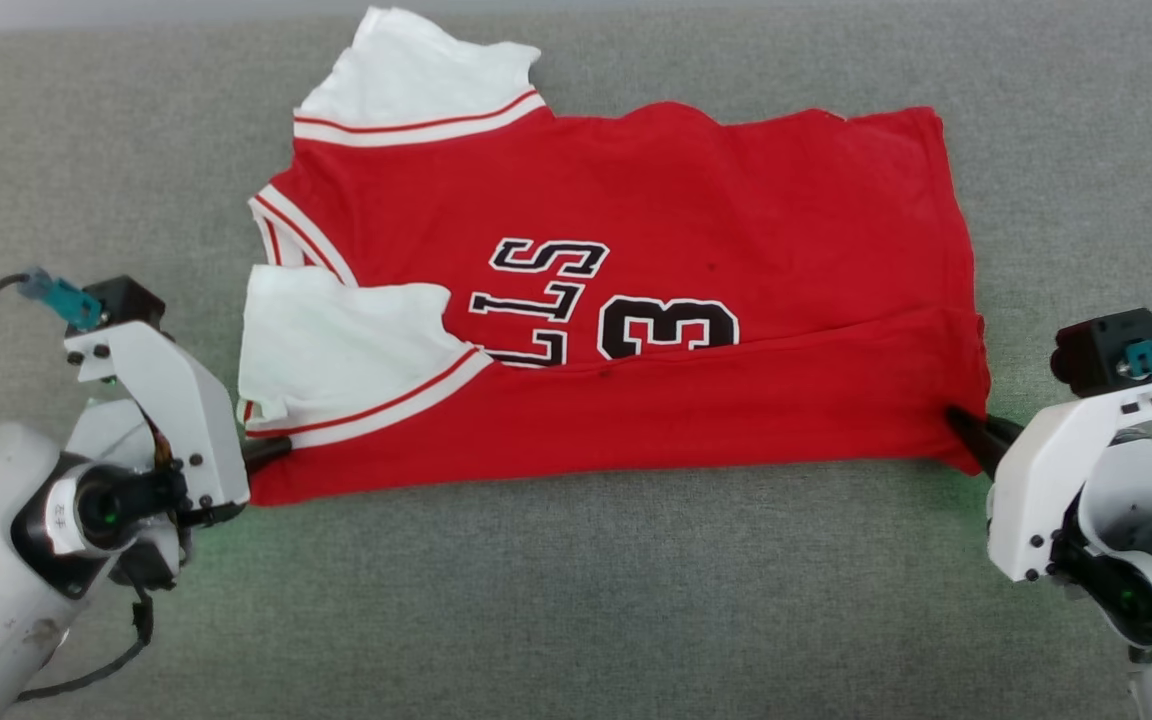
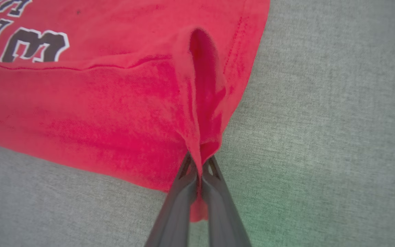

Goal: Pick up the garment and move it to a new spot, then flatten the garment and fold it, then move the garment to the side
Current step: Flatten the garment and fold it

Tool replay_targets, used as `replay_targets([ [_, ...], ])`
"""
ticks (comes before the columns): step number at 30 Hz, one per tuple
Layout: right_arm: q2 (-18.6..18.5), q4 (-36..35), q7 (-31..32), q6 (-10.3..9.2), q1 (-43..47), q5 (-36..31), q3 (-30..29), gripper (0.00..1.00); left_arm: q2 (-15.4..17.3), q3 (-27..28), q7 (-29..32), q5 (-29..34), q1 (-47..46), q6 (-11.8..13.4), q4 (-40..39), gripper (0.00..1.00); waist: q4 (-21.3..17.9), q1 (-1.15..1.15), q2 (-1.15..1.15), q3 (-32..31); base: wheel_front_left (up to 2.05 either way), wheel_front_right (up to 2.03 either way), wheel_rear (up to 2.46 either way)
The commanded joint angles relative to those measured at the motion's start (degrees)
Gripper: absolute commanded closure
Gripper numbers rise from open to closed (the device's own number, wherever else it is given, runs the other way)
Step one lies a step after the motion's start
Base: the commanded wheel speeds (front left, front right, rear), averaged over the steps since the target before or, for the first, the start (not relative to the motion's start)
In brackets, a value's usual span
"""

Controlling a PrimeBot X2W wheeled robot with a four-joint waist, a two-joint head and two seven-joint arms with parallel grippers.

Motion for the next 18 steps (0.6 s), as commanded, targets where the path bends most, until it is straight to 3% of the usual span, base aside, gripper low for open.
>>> replay_targets([
  [1, -0.6, -0.5, 0.4, -0.06, 0.0, 0.5, -0.7, 1.00, 0.2, -0.5, 0.5, -0.3, 1.5, 0.5, -0.1, 1.00, 0.1, 0.00, 0.00, -0.8, 0.00, 0.00, 0.00],
  [9, -2.6, -3.9, 3.2, -0.06, 2.0, 1.5, -1.7, 1.00, 3.2, 0.1, 1.3, -0.4, 1.9, 1.7, -3.9, 1.00, 0.6, 0.00, 0.00, -3.1, 0.00, 0.00, 0.00],
  [18, -5.0, -9.6, 8.9, -0.06, 7.0, 4.0, -0.8, 1.00, 7.3, -1.1, 3.4, -0.9, 5.5, 6.5, -12.5, 1.00, 1.3, 0.00, 0.00, -4.7, 0.00, 0.00, 0.00],
])
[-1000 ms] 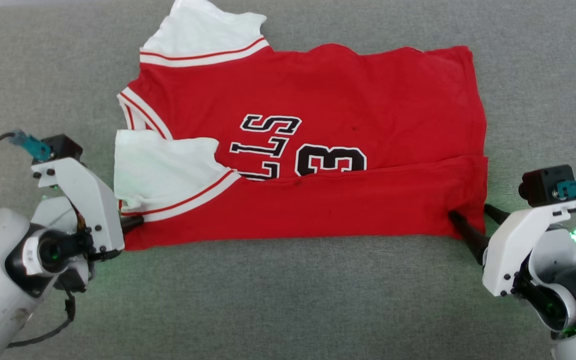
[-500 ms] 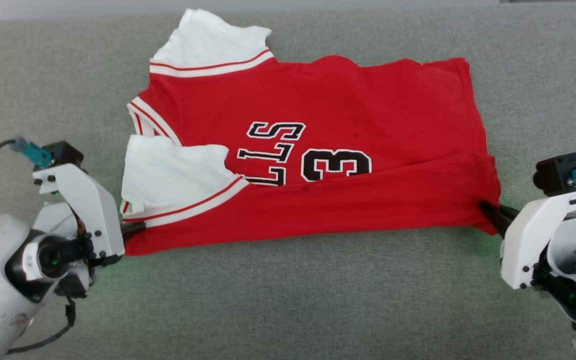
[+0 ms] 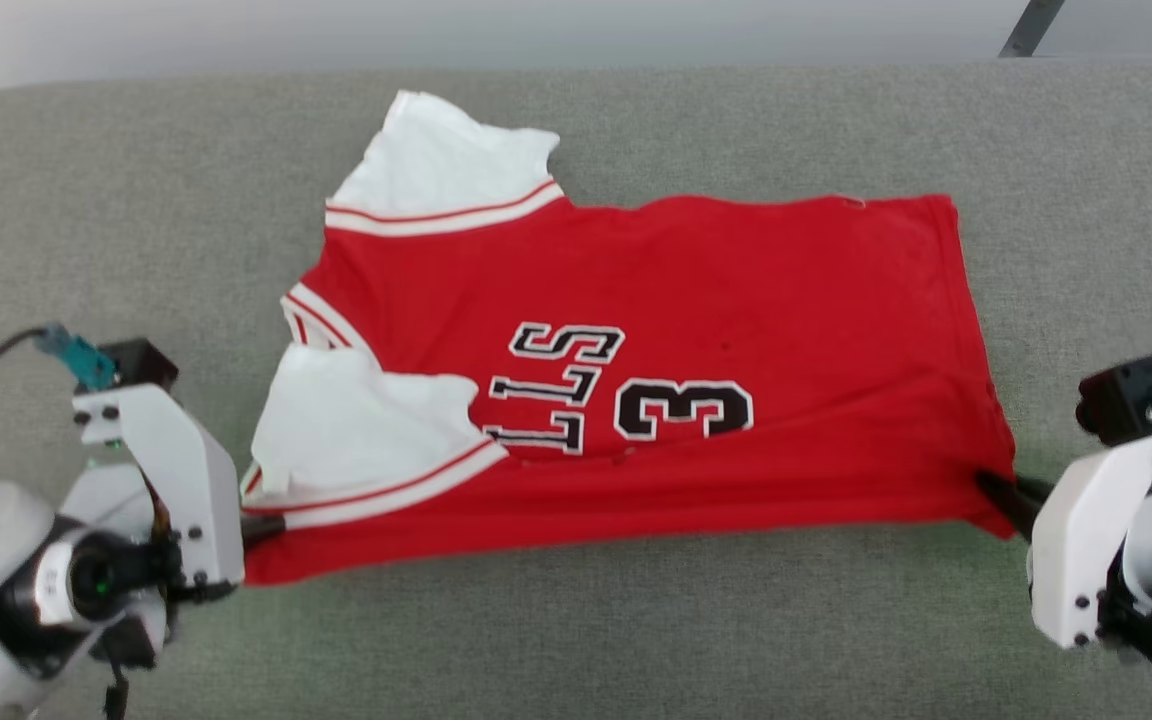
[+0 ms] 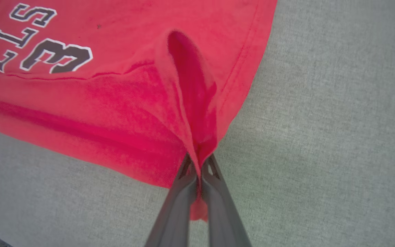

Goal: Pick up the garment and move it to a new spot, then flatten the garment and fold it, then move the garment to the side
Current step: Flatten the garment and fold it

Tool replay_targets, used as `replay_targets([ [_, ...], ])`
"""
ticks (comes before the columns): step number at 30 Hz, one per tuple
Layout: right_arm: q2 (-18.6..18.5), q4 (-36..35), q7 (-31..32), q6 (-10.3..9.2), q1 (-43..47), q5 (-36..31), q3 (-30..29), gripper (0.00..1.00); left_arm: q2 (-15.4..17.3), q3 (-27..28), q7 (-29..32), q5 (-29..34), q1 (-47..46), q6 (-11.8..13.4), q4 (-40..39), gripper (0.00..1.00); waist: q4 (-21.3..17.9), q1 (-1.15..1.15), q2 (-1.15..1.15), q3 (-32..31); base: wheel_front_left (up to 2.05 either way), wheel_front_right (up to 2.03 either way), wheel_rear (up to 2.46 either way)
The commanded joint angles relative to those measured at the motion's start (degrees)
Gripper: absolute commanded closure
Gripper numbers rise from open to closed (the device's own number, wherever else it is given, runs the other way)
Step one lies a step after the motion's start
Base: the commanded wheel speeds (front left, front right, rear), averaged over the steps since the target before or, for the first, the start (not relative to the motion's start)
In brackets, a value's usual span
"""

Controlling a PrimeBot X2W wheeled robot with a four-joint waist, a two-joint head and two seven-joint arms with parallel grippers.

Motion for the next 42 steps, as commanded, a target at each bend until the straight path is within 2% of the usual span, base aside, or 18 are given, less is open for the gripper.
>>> replay_targets([
  [1, -0.8, -1.0, 1.1, -0.06, 1.7, 0.5, -0.2, 1.00, 1.1, -0.2, 0.1, -0.5, 1.6, 1.2, -1.6, 1.00, 0.2, 0.00, 0.00, -0.4, 0.00, 0.00, 0.00],
  [9, -1.3, -4.8, 5.1, -0.06, 7.3, 1.7, -1.6, 1.00, 3.6, -1.3, -0.3, -1.1, 6.3, 4.3, -8.0, 1.00, 0.3, 0.00, 0.00, -0.8, 0.00, 0.00, 0.00],
  [14, -0.5, -5.3, 5.3, -0.06, 8.5, 1.2, -1.9, 1.00, 3.6, -1.8, -0.7, -0.9, 7.6, 4.5, -8.6, 1.00, 0.0, 0.00, 0.00, -0.8, 0.00, 0.00, 0.00],
  [15, -0.4, -5.3, 4.7, -0.06, 8.4, 1.2, -1.8, 0.75, 3.4, -1.9, -1.0, -0.7, 7.8, 4.4, -8.4, 0.95, -0.1, 0.00, 0.00, -0.8, 0.00, 0.00, 0.00],
  [16, -0.3, -5.2, 4.2, -0.06, 8.2, 1.0, -1.7, 0.59, 3.2, -2.1, -1.1, -0.7, 8.0, 4.3, -8.2, 0.92, -0.2, 0.00, 0.00, -0.8, 0.00, 0.00, 0.00],
  [17, -0.2, -4.9, 3.9, -0.06, 8.1, 0.7, -1.6, 0.51, 2.9, -2.1, -1.2, -0.7, 8.1, 4.2, -8.0, 0.75, -0.3, 0.00, 0.00, -0.8, 0.00, 0.00, 0.00],
  [18, -0.1, -4.7, 3.7, -0.06, 7.9, 0.5, -1.4, 0.20, 2.7, -2.1, -1.4, -0.6, 8.1, 4.1, -7.7, 0.62, -0.5, 0.00, 0.00, -0.8, 0.00, 0.00, 0.00],
  [19, 0.1, -4.5, 3.5, -0.06, 7.8, 0.5, -1.3, 0.00, 2.5, -2.0, -1.6, -0.7, 8.2, 4.0, -7.4, 0.61, -0.6, 0.00, 0.00, -0.9, 0.00, 0.00, 0.00],
  [21, 0.4, -4.2, 3.0, -0.06, 7.5, 0.2, -1.2, 0.00, 2.2, -1.9, -2.1, -0.5, 8.1, 3.7, -6.9, 0.53, -0.8, 0.00, 0.00, -1.1, 0.00, 0.00, 0.00],
  [22, 0.5, -4.1, 2.8, -0.06, 7.4, 0.2, -1.1, 0.00, 2.0, -1.7, -2.5, -0.4, 8.0, 3.5, -6.6, 0.37, -1.0, 0.00, 0.00, -1.2, 0.00, 0.00, 0.00],
  [23, 0.6, -4.0, 2.7, -0.06, 7.5, 0.3, -1.1, 0.00, 1.9, -1.7, -2.6, -0.4, 8.1, 3.1, -6.5, 0.31, -1.1, 0.00, 0.00, -1.3, 0.00, 0.00, 0.00],
  [24, 0.7, -4.0, 2.6, -0.06, 7.6, 0.2, -1.3, 0.00, 1.9, -1.5, -2.8, -0.7, 8.3, 2.9, -6.4, 0.09, -1.3, 0.00, 0.00, -1.5, 0.00, 0.00, 0.00],
  [25, 0.8, -4.2, 2.5, -0.06, 7.8, 0.1, -1.6, 0.00, 2.2, -1.4, -2.8, -0.8, 8.4, 2.7, -6.4, 0.00, -1.4, 0.00, 0.00, -1.6, 0.00, 0.00, 0.00],
  [30, 1.5, -6.4, 0.1, -0.06, 8.3, 0.3, -2.8, 0.00, 3.5, 0.1, -3.8, 0.0, 6.3, 1.8, -7.0, 0.00, -2.1, 0.00, 0.00, -2.0, 0.00, 0.00, 0.00],
  [33, 2.4, -8.6, -3.8, -0.06, 7.4, -0.5, -3.8, 0.00, 3.8, 1.6, -5.6, 1.9, 3.5, 0.4, -6.8, 0.00, -2.8, 0.00, 0.00, -1.9, 0.00, 0.00, 0.00],
  [42, 4.6, -12.7, -22.4, -0.05, 2.7, -5.4, -1.5, 0.00, 2.0, 4.9, -10.0, 8.2, -7.6, -7.3, 1.1, 0.00, -7.4, 0.00, 0.00, 0.8, 0.00, 0.00, 0.00],
])
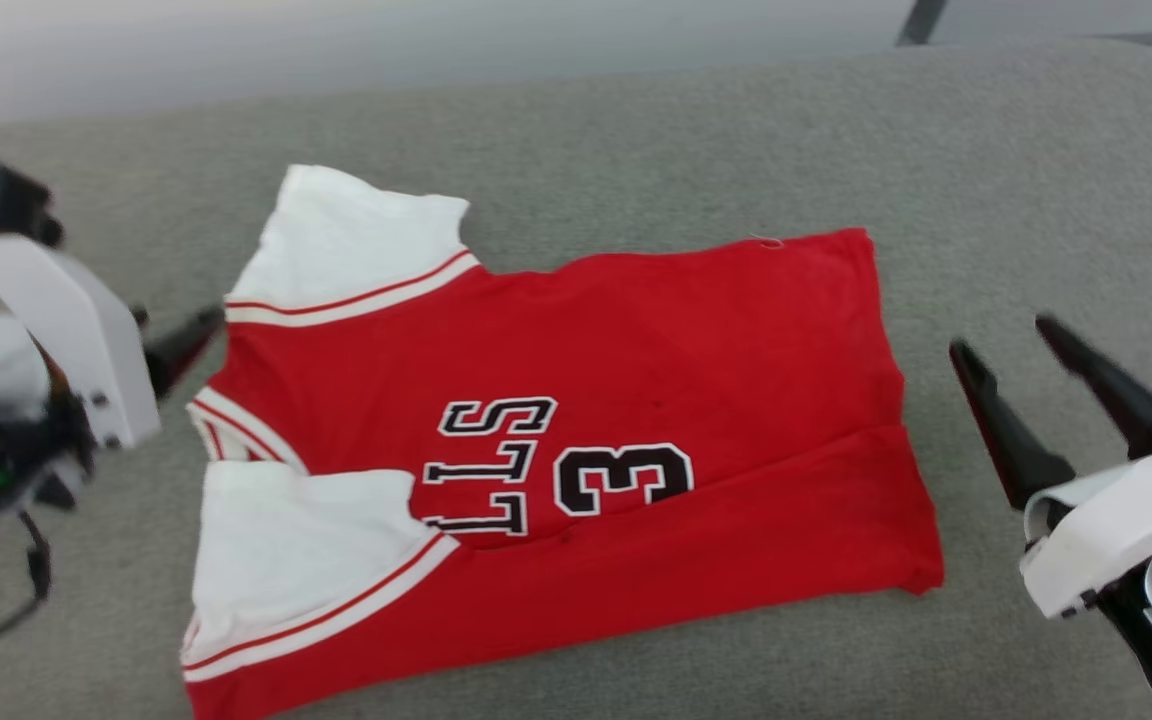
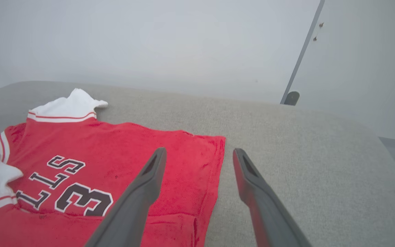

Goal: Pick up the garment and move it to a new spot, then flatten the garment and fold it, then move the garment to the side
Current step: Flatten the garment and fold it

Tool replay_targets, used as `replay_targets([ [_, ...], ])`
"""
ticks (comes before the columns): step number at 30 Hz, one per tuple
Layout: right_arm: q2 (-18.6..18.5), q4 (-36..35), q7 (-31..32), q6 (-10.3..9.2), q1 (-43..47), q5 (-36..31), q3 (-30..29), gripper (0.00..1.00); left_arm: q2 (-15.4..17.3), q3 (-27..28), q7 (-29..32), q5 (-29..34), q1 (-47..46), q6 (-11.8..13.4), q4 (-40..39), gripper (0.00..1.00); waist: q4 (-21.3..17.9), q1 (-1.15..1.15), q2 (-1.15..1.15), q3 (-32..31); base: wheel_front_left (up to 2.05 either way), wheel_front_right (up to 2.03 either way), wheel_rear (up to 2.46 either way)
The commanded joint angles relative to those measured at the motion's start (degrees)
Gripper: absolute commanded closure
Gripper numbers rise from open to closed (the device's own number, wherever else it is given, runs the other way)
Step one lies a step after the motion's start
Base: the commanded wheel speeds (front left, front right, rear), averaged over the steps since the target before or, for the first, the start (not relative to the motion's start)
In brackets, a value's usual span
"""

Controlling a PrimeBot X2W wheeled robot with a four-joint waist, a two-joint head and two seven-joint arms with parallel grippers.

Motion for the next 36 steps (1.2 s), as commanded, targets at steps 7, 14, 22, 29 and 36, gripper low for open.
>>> replay_targets([
  [7, 2.6, -2.2, -11.4, -0.04, -3.1, -2.2, -0.5, 0.00, -2.3, 0.6, -0.4, 3.6, -8.3, -4.8, 8.7, 0.00, -5.8, 0.00, 0.00, 5.8, 0.00, 0.00, 0.00],
  [14, 4.7, -2.4, -14.5, -0.04, -2.6, -1.9, -2.0, 0.00, -3.5, -0.3, 3.7, 6.7, -17.2, -8.1, 17.4, 0.00, -9.0, 0.00, 0.00, 11.4, 0.00, 0.00, 0.00],
  [22, 6.1, -1.2, -16.3, -0.04, -3.5, -0.8, -0.8, 0.00, -5.4, -2.5, 10.6, 9.2, -25.5, -10.6, 25.4, 0.00, -10.9, 0.00, 0.00, 16.0, 0.00, 0.00, 0.00],
  [29, 6.2, -0.6, -16.5, -0.04, -4.5, -0.4, -0.4, 0.00, -7.0, -4.9, 14.7, 11.2, -28.7, -11.2, 31.9, 0.00, -11.0, 0.00, 0.00, 18.0, 0.00, 0.00, 0.00],
  [36, 6.3, -0.6, -10.7, -0.04, -6.0, 2.4, 0.3, 0.00, -11.0, -5.6, 19.0, 8.7, -28.0, -11.0, 36.9, 1.00, -10.2, 0.00, 0.00, 18.0, 0.00, 0.00, 0.00],
])
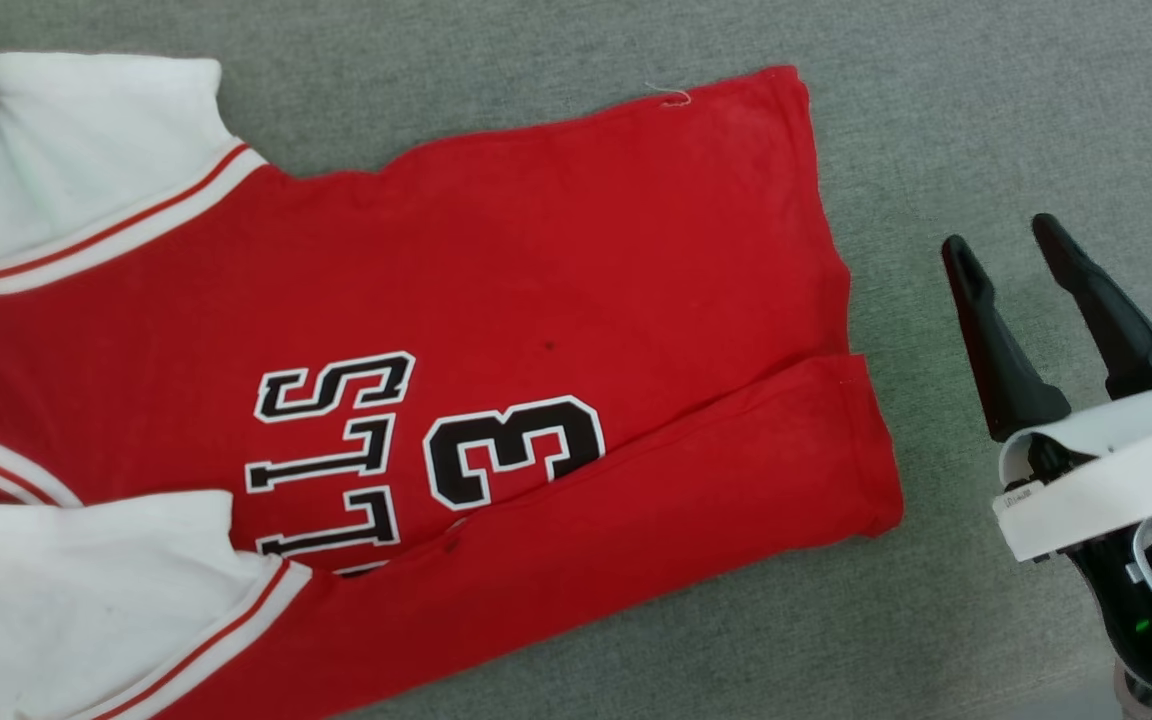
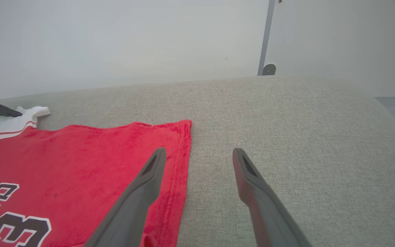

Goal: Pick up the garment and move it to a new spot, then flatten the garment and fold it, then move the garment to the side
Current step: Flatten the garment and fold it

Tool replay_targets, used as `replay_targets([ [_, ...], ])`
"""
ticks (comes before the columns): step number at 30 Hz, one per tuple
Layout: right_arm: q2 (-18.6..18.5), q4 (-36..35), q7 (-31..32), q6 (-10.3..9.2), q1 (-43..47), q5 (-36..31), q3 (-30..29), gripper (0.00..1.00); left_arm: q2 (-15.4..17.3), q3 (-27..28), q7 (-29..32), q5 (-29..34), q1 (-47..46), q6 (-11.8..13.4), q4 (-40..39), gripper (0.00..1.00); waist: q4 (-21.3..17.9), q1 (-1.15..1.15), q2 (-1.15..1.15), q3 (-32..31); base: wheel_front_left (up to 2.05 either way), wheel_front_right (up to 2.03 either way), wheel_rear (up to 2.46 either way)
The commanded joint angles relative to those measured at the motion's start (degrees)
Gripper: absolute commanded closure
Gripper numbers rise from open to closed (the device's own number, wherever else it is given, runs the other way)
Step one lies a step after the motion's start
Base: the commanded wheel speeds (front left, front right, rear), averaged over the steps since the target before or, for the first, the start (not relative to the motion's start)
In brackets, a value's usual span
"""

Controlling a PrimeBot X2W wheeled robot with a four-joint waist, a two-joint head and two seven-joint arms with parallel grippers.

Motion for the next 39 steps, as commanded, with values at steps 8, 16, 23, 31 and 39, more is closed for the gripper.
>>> replay_targets([
  [8, -2.2, 2.9, 16.3, -0.04, -10.3, 0.4, 0.8, 0.00, -4.8, -1.1, -1.2, -0.7, 1.6, -2.1, 3.7, 1.00, 2.0, 0.00, 0.00, -0.7, 0.00, 0.00, 0.00],
  [16, -2.4, 14.5, 26.7, -0.04, -23.8, 1.2, 2.3, 0.00, -7.4, -1.0, -2.6, -0.5, -0.5, -3.6, 5.7, 1.00, 4.3, 0.00, 0.00, -0.6, 0.00, 0.00, 0.00],
  [23, -2.1, 29.2, 32.4, -0.04, -34.3, 0.1, 3.0, 0.00, -10.0, -1.2, -3.9, 0.1, -2.7, -5.4, 7.8, 1.00, 6.2, 0.00, 0.00, 0.2, 0.00, 0.00, 0.00],
  [31, -0.1, 42.9, 39.2, -0.03, -41.0, 1.7, 4.1, 0.69, -12.3, -1.5, -5.2, 0.3, -4.1, -7.0, 10.6, 1.00, 7.1, 0.00, 0.00, 0.5, 0.00, 0.00, 0.00],
  [39, 0.4, 49.2, 38.9, -0.03, -44.9, 1.3, 3.1, 1.00, -14.5, -0.5, -8.1, -0.8, -4.6, -9.1, 13.1, 1.00, 8.4, 0.00, 0.00, -0.7, 0.00, 0.00, 0.00],
])
